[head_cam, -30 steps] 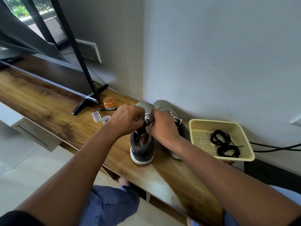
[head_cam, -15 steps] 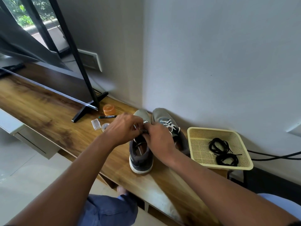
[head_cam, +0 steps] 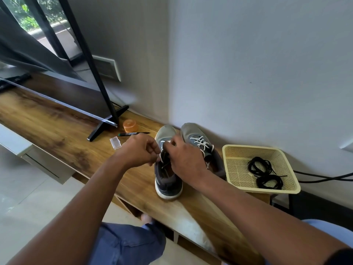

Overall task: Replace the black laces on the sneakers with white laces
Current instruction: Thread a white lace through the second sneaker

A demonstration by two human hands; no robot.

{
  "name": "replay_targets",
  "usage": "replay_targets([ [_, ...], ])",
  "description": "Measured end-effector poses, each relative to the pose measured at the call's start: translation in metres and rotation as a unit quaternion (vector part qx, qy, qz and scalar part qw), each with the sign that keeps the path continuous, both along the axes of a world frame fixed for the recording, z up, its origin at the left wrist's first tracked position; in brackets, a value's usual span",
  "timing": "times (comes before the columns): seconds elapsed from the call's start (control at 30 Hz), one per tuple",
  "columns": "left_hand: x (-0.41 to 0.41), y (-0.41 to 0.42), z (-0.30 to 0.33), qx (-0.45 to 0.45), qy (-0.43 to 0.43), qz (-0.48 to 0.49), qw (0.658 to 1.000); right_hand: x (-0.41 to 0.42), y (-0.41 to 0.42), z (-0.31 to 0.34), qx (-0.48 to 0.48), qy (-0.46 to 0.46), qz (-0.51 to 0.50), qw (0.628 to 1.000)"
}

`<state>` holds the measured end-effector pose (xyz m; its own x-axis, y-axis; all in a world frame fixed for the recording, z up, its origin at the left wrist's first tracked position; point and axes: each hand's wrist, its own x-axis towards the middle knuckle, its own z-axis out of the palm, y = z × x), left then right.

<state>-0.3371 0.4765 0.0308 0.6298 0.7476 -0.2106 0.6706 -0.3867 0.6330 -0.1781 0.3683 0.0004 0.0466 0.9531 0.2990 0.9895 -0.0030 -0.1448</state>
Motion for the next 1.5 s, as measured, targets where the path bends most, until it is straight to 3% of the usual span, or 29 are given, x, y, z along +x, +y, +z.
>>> replay_targets([
  [0.23,0.009,-0.005,0.0,0.05,-0.019,0.002,0.999,0.003,0.004,-0.004,0.008,-0.002,0.01,1.0],
  [0.47,0.007,-0.004,0.0,0.026,-0.015,0.006,1.0,0.007,0.01,-0.001,0.01,0.088,0.009,0.996],
  [1.17,0.032,-0.025,-0.021,0.199,0.034,0.037,0.979,0.014,0.022,-0.004,-0.036,0.258,-0.097,0.96],
  [1.3,0.029,-0.023,-0.018,0.18,0.057,-0.003,0.982,0.011,0.02,-0.004,-0.034,0.234,-0.047,0.97],
  [1.5,0.007,-0.012,-0.006,0.058,0.035,0.003,0.998,0.012,0.02,-0.005,-0.025,0.181,0.006,0.983],
])
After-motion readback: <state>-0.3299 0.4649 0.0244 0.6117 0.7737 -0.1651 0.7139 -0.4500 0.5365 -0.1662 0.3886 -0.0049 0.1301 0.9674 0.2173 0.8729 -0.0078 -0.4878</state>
